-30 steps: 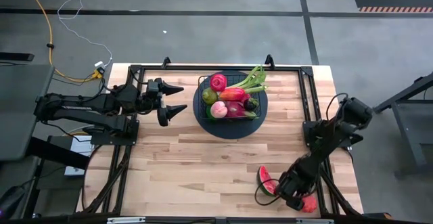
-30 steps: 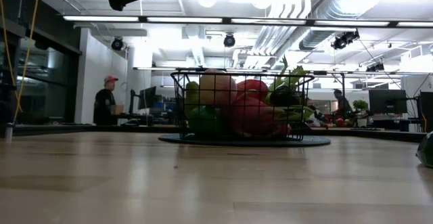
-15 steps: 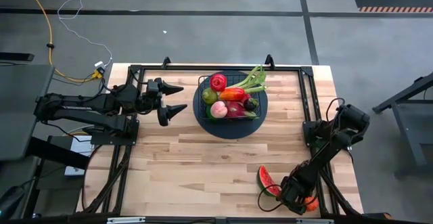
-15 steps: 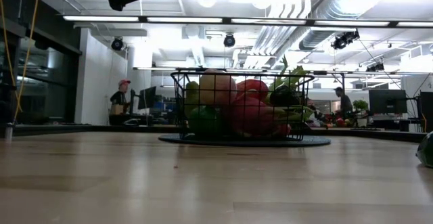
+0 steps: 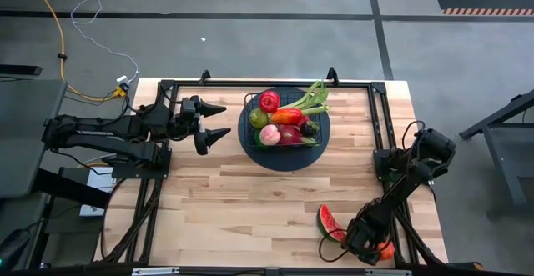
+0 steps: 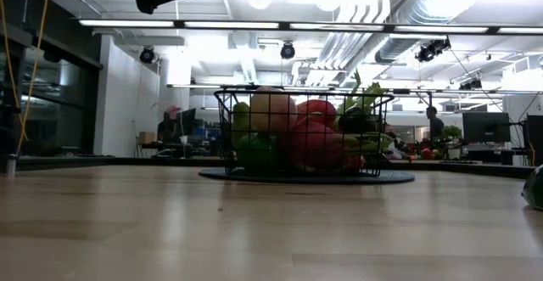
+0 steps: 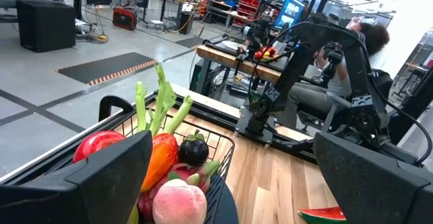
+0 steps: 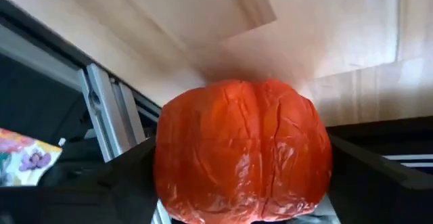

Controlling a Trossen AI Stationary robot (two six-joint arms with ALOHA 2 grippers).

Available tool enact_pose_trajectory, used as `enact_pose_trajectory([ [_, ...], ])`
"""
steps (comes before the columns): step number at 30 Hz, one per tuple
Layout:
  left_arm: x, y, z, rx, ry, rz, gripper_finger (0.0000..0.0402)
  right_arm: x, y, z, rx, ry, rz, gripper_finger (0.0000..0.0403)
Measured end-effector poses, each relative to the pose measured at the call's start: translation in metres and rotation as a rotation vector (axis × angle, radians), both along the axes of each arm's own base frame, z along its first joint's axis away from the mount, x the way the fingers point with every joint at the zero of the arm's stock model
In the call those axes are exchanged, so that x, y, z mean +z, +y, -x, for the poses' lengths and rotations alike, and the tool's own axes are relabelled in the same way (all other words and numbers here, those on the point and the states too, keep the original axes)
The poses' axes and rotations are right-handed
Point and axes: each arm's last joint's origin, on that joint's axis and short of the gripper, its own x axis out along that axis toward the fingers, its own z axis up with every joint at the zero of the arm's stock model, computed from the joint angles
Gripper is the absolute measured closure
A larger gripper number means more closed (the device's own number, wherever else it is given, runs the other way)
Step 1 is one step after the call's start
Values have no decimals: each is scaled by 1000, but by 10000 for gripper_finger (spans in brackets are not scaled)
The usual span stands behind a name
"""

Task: Build produce basket
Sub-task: Put the pumpkin into the wire basket

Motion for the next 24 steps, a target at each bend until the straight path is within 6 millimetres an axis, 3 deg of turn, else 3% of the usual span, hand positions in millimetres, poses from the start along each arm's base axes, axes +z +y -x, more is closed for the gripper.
enact_pose_trajectory([
  [6,0,0,0,0,0,1,4,9,3,-6,124,-106,-106,100],
  [11,0,0,0,-4,-1,1,4,41,-8,-24,216,-335,-242,99],
  [14,0,0,0,-4,-1,1,4,71,-30,-39,216,-526,-300,97],
  [18,0,0,0,-3,-1,1,4,114,-74,-55,137,-794,-326,95],
  [24,0,0,0,-4,-2,4,4,155,-145,-74,-30,-1203,-145,94],
])
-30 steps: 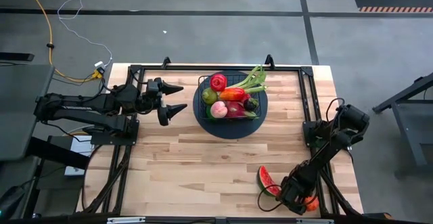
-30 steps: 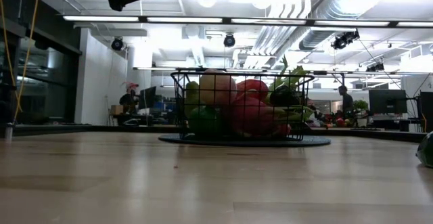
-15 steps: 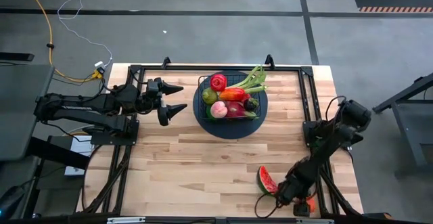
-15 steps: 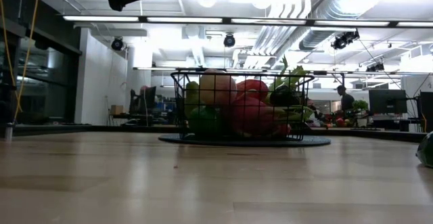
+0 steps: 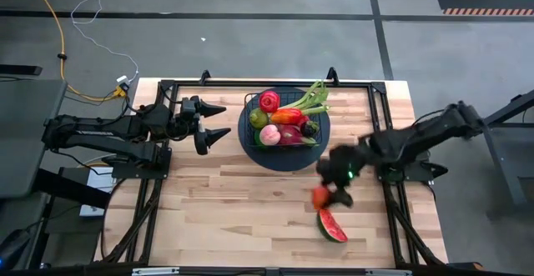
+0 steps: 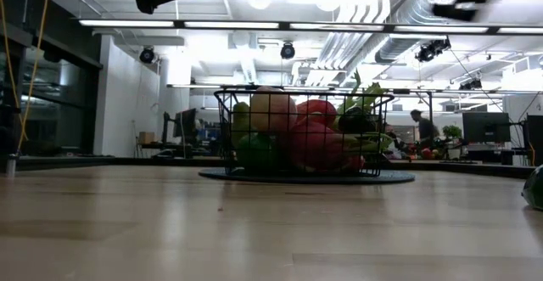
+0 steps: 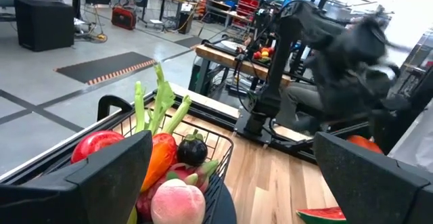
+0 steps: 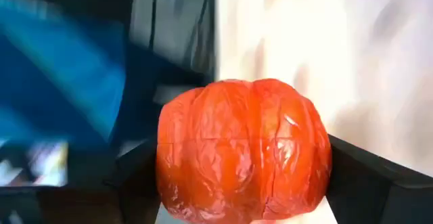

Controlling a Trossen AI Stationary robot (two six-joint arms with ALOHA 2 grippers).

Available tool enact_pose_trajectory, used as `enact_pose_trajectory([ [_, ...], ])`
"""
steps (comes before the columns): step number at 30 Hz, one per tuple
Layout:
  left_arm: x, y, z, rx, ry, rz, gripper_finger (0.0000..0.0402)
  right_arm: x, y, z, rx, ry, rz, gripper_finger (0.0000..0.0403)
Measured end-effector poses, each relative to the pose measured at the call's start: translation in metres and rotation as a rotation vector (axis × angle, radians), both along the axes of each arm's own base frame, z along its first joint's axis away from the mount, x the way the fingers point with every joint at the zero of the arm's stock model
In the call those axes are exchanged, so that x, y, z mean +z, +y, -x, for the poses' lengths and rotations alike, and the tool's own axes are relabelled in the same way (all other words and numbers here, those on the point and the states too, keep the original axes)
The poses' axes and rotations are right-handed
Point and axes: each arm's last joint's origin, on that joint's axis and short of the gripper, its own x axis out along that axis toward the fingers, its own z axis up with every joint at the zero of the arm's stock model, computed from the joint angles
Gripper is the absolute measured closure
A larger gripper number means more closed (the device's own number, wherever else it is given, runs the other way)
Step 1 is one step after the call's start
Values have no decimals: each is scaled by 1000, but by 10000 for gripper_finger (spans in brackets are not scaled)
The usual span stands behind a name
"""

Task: Build produce basket
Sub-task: Put the pumpkin into the wire basket

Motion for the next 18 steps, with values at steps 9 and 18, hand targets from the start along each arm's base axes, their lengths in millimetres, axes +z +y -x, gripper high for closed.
enact_pose_trajectory([
  [9,0,0,0,5,-28,70,4,28,-73,-33,-275,-500,277,92],
  [18,0,0,0,10,-29,70,4,9,-105,-42,-310,-626,342,92],
])
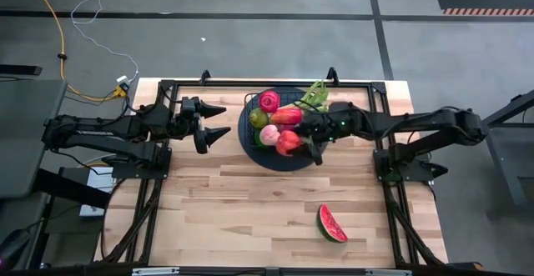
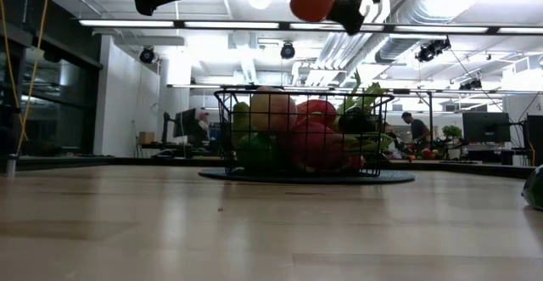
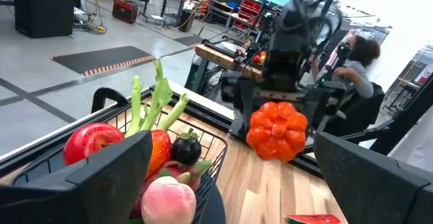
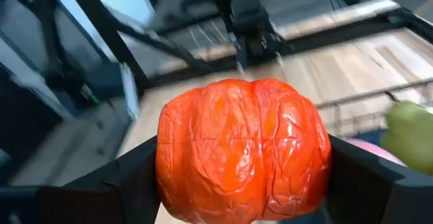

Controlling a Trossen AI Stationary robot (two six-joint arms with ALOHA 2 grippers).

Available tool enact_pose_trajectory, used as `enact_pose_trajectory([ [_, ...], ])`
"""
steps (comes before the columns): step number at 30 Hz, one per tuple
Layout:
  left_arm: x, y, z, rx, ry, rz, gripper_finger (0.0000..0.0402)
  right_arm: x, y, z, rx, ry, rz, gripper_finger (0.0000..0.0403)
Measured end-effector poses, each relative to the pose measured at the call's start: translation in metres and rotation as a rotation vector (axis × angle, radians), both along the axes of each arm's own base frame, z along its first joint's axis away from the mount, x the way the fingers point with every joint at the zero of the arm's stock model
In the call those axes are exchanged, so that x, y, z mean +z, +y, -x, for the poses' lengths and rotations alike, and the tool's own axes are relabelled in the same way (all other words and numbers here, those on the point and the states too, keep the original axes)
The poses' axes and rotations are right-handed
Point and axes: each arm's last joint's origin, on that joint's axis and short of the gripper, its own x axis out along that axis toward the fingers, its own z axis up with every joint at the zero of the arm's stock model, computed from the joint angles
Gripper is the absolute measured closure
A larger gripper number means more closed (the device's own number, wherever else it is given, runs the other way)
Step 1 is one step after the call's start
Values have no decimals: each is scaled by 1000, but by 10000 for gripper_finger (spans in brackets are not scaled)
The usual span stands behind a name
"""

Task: Build produce basket
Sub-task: Put the pumpkin into the wire basket

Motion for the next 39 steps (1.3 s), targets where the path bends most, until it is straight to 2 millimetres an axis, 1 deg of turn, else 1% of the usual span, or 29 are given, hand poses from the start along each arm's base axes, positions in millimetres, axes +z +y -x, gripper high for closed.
enact_pose_trajectory([
  [4,0,0,0,3,1,0,4,-32,-7,7,-45,-148,-120,92],
  [6,0,0,0,11,1,-1,4,-35,-12,11,-90,-260,-170,92],
  [8,0,1,0,26,1,-2,4,-29,-17,15,-118,-392,-182,92],
  [10,0,1,0,29,1,-3,4,-21,-20,17,-126,-471,-165,92],
  [12,0,1,0,25,-1,-2,4,-11,-23,15,-129,-509,-122,92],
  [15,3,-1,-1,-42,-33,-8,4,4,-25,11,-129,-531,-39,92],
  [17,6,-2,-1,-66,-47,-43,4,7,-25,8,-130,-492,1,92],
  [22,6,-2,-1,-65,-24,-122,4,12,-26,3,-127,-412,50,91],
  [27,6,-2,-1,-61,-9,-164,4,15,-26,2,-127,-408,54,91],
  [29,6,-1,-1,-49,-7,-166,4,13,-27,2,-142,-392,28,91],
  [31,6,-1,-1,-31,-6,-165,4,10,-28,2,-211,-341,-55,91],
  [34,6,0,0,-14,-4,-164,4,1,-34,1,-345,-140,-135,91],
  [39,6,0,0,-11,-4,-164,4,-12,-41,-3,-564,221,-83,91],
])
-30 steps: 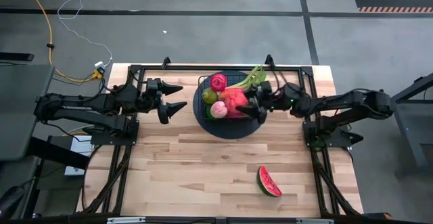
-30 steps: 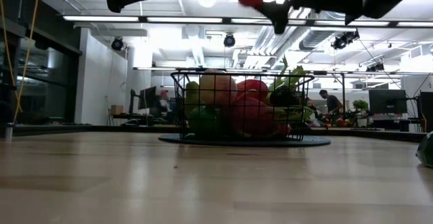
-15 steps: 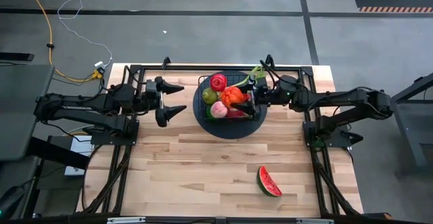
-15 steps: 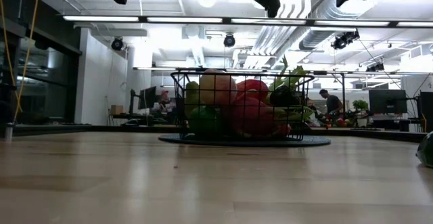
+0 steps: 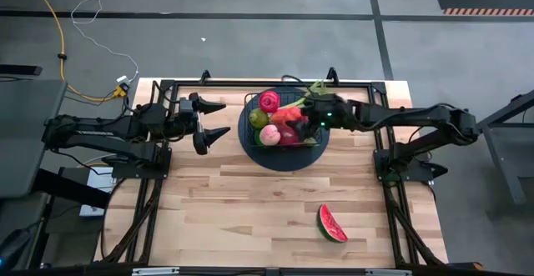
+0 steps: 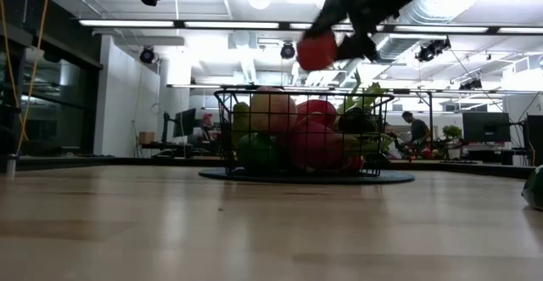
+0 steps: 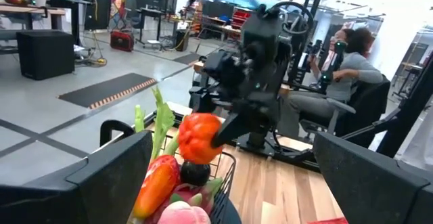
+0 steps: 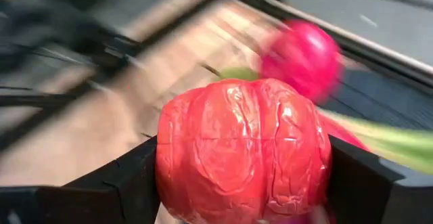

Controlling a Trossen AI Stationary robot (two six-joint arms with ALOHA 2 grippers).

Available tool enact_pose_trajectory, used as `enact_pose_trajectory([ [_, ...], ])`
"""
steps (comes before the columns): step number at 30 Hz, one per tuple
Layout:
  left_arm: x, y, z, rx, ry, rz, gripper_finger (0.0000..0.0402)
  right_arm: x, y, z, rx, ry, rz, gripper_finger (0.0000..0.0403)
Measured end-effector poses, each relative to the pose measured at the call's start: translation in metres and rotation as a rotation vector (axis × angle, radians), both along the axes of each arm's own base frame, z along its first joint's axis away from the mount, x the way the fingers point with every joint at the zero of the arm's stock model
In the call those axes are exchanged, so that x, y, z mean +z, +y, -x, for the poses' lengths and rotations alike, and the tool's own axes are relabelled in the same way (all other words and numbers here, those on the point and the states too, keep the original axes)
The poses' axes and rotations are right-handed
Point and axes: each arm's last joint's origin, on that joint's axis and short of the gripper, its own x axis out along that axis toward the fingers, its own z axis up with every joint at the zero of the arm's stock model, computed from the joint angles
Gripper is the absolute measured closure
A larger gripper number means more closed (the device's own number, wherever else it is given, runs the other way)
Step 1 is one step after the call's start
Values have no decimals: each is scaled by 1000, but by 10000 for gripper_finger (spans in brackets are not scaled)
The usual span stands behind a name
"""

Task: Build produce basket
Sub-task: Put the pumpkin into the wire basket

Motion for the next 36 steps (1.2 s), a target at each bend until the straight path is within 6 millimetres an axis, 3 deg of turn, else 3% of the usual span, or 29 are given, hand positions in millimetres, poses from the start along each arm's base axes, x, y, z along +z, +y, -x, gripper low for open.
enact_pose_trajectory([
  [3,0,0,0,0,1,0,4,-5,-3,-5,-86,113,-25,91],
  [17,-1,1,0,29,5,9,4,-39,-8,-22,-223,194,-284,75],
  [36,-1,1,0,29,12,10,4,-40,-7,-22,-237,181,-351,50],
])
